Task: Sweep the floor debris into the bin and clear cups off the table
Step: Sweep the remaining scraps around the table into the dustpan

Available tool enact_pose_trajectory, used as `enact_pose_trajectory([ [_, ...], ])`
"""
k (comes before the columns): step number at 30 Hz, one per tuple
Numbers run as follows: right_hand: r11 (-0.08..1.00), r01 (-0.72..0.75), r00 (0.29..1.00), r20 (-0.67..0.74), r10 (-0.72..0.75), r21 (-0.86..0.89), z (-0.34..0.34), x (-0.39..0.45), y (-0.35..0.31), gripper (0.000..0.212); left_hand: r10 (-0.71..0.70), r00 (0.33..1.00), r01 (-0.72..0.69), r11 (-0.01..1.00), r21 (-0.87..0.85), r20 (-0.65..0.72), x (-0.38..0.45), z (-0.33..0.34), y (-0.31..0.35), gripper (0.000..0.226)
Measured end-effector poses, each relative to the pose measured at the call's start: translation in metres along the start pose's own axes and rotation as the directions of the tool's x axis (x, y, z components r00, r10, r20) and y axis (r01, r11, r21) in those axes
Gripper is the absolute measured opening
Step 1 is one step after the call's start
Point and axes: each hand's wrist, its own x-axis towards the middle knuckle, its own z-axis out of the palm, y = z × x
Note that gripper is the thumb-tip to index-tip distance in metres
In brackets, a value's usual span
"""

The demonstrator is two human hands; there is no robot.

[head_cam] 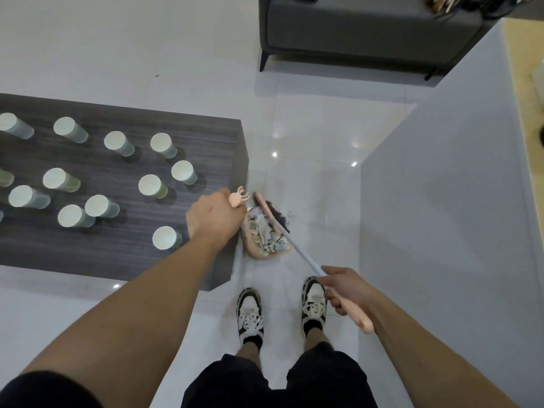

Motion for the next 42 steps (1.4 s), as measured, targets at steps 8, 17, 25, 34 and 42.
enact_pose_trajectory([
  [8, 0.983, -0.018, 0.998, 0.061, 0.007, 0.184, -0.005, -0.039, 0.015, 0.026, -0.017, 0.999, 0.019, 0.999, -0.041, 0.042, -0.006, -0.012, -0.013, 0.031],
  [17, 0.917, 0.086, 0.996, -0.013, -0.088, 0.389, -0.026, -0.048, 0.001, 0.040, -0.006, 0.999, 0.009, 0.999, -0.041, 0.054, -0.006, -0.015, -0.008, 0.036],
  [25, 0.831, 0.035, 0.998, 0.024, -0.057, 0.555, -0.029, -0.004, -0.021, 0.029, -0.022, 0.999, 0.022, 1.000, -0.016, 0.025, -0.001, -0.009, -0.007, 0.040],
  [34, 0.967, -0.062, 0.977, -0.184, 0.110, 0.246, -0.009, 0.011, 0.025, 0.024, -0.027, 1.000, 0.027, 1.000, -0.014, 0.004, 0.001, -0.002, -0.003, 0.030],
  [42, 0.980, -0.136, 0.981, -0.119, 0.153, 0.144, 0.004, 0.000, 0.040, 0.018, -0.021, 1.000, 0.021, 0.999, -0.036, 0.005, -0.004, -0.004, -0.009, 0.032],
])
